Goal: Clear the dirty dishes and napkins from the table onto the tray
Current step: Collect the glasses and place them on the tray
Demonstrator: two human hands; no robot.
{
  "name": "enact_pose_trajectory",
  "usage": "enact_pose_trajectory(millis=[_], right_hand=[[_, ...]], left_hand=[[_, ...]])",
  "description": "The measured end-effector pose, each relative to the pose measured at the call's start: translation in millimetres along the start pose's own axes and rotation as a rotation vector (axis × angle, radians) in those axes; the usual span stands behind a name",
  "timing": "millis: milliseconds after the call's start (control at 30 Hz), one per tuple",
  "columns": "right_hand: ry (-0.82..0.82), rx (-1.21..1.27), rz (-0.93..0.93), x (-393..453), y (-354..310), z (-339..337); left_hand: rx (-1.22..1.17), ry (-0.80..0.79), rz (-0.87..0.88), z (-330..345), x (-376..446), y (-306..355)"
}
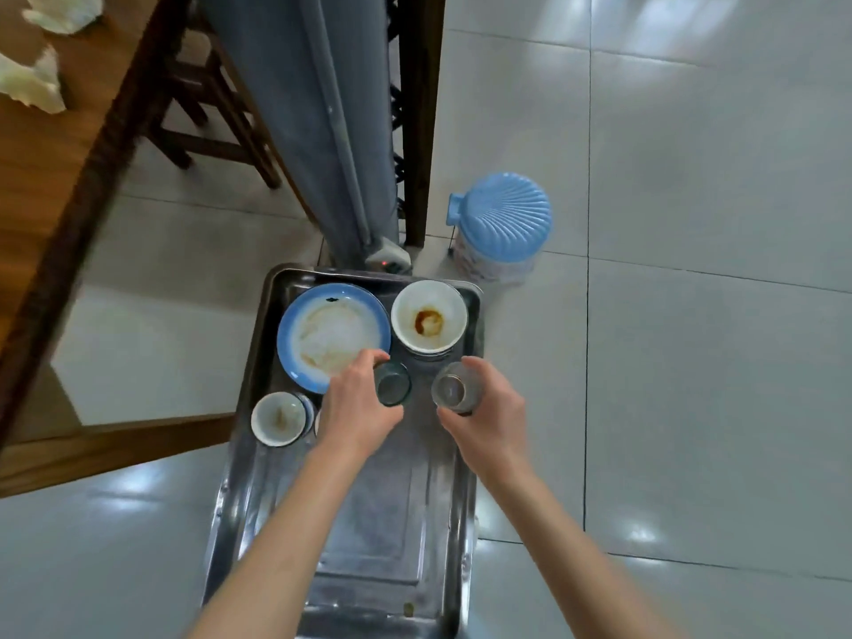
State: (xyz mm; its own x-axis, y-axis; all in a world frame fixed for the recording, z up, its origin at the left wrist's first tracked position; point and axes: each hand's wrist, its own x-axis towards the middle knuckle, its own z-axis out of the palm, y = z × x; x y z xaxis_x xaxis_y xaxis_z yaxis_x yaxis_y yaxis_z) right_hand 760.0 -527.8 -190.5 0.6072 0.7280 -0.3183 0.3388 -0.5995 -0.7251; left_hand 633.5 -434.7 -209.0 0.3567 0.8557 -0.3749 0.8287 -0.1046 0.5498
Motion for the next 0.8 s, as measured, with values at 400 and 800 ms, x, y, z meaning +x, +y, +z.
enact_pose_trajectory(millis=[400,800], right_hand=[[0.020,-0.007,0.039,30.6,40.3,45.5],[0.004,-0.016,0.032,37.2,50.0,54.2]], left_hand=[[0.063,-0.028,0.075,49.9,36.9,-14.2],[0.072,-0.027,0.080,51.4,44.0,-15.3]])
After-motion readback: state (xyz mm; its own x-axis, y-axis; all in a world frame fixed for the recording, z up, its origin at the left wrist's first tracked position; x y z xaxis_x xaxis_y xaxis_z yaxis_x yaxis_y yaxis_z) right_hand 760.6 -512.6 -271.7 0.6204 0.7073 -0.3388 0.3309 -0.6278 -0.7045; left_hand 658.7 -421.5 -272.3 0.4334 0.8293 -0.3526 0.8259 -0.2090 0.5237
